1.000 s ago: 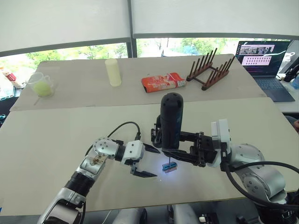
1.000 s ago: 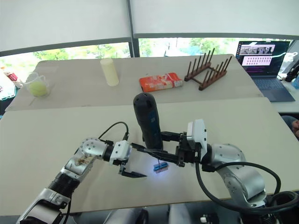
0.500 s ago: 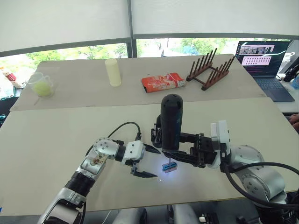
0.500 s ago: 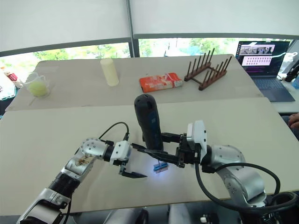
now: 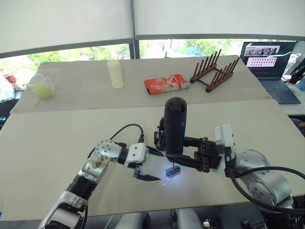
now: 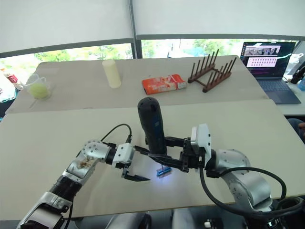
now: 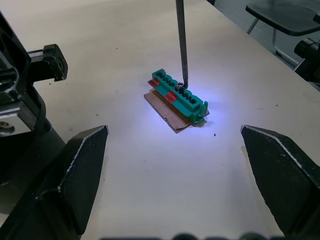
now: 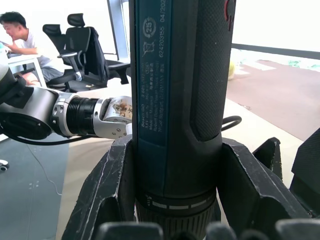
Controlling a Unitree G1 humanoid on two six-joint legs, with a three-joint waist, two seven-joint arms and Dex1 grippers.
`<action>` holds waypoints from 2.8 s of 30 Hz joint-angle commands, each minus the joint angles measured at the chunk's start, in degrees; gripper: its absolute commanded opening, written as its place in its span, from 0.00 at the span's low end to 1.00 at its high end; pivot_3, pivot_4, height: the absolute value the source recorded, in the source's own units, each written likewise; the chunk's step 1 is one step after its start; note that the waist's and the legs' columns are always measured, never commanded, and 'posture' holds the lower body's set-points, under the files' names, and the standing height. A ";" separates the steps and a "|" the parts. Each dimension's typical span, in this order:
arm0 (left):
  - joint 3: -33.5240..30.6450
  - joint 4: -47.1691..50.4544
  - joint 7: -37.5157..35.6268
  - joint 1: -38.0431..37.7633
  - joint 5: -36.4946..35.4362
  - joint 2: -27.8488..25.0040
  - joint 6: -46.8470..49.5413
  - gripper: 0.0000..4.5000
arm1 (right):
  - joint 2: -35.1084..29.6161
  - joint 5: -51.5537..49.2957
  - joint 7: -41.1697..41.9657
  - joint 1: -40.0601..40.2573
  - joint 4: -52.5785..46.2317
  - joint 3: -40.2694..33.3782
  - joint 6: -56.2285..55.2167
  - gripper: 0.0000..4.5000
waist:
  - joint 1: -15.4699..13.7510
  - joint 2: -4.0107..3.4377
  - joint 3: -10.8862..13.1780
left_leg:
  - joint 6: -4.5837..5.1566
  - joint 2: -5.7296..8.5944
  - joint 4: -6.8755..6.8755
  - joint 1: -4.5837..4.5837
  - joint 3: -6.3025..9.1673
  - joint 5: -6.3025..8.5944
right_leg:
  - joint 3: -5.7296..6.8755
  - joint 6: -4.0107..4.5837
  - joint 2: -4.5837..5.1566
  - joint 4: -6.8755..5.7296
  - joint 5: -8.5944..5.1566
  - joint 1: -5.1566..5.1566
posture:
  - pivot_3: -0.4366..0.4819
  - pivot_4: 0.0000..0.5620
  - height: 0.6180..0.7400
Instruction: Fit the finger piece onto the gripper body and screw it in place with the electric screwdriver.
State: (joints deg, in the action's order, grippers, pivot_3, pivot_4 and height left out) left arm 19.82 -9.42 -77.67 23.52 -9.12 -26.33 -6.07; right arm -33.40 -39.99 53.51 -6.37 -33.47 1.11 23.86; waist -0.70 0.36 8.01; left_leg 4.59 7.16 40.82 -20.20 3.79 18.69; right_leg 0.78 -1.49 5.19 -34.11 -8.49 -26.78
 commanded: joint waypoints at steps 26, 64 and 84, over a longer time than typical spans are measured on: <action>-0.01 0.43 0.30 0.87 -0.51 0.35 -0.83 1.00 | -0.98 -1.82 -0.47 1.00 -2.89 -0.55 -0.91 0.42 | -0.02 0.00 0.00 | 0.00 0.00 0.01 0.00 0.00 0.00 | 0.01 0.00 0.01 0.00 0.00 0.01 | 0.48 0.27 1.00; 0.88 0.60 -1.07 1.11 -0.64 0.84 -0.41 1.00 | -1.13 -4.38 -4.11 -1.30 -4.16 -2.48 1.46 0.42 | -0.08 0.01 0.00 | 0.01 0.01 0.03 0.00 0.00 0.00 | 0.01 0.00 0.02 0.01 0.00 0.04 | 0.48 0.27 1.00; 0.77 0.52 -0.52 1.16 -0.44 0.72 -0.92 1.00 | 0.03 -2.36 -3.00 -0.27 -3.53 -1.49 0.76 0.42 | -0.05 0.01 0.00 | 0.00 0.00 0.02 0.00 0.00 0.00 | 0.01 0.00 0.01 0.01 0.00 0.03 | 0.48 0.27 1.00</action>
State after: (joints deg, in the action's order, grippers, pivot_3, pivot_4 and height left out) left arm 20.84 -9.76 -78.22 24.06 -9.12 -25.53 -6.09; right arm -33.71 -41.70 49.99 -6.25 -35.18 0.40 26.70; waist -0.75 0.37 8.02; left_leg 4.60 7.17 40.84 -20.20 3.80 18.69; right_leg 0.79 -1.49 5.19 -34.11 -8.49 -26.75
